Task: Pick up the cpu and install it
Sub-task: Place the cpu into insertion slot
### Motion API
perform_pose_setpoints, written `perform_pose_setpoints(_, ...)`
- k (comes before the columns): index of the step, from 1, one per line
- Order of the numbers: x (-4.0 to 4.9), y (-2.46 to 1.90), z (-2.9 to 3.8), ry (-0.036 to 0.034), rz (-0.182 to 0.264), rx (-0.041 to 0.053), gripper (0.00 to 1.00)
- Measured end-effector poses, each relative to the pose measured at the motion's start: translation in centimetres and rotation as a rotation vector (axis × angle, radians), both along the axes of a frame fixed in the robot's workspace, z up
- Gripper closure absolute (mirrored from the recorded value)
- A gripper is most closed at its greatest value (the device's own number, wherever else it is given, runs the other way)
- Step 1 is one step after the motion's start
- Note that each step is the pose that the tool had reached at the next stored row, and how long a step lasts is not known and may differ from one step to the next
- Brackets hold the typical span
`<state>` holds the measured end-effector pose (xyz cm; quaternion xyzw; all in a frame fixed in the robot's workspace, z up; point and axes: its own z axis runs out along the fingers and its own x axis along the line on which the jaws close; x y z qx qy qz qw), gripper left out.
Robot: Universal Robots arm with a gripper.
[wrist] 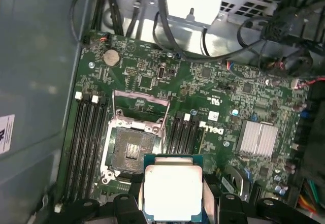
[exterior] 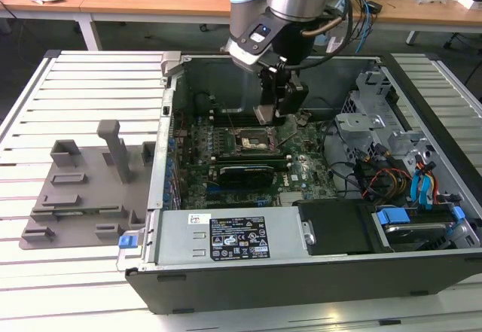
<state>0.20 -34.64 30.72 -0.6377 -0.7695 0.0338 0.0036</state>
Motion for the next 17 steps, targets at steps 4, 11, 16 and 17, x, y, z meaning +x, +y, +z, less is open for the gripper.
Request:
perform_pose_setpoints(4, 0.0, 0.0, -0.04, -0.0001, -0.096, -0.0001, 0.45)
perform_pose_setpoints(11, 0.0, 0.0, -0.12, 0.0, -0.097, 0.0001, 0.45)
perform_pose_setpoints(16, 0.0, 0.0, -0.47, 0.0, -0.097, 0.0, 0.45)
perform_pose_setpoints(17, 0.0, 0.0, -0.55, 0.0, -0.097, 0.0, 0.45)
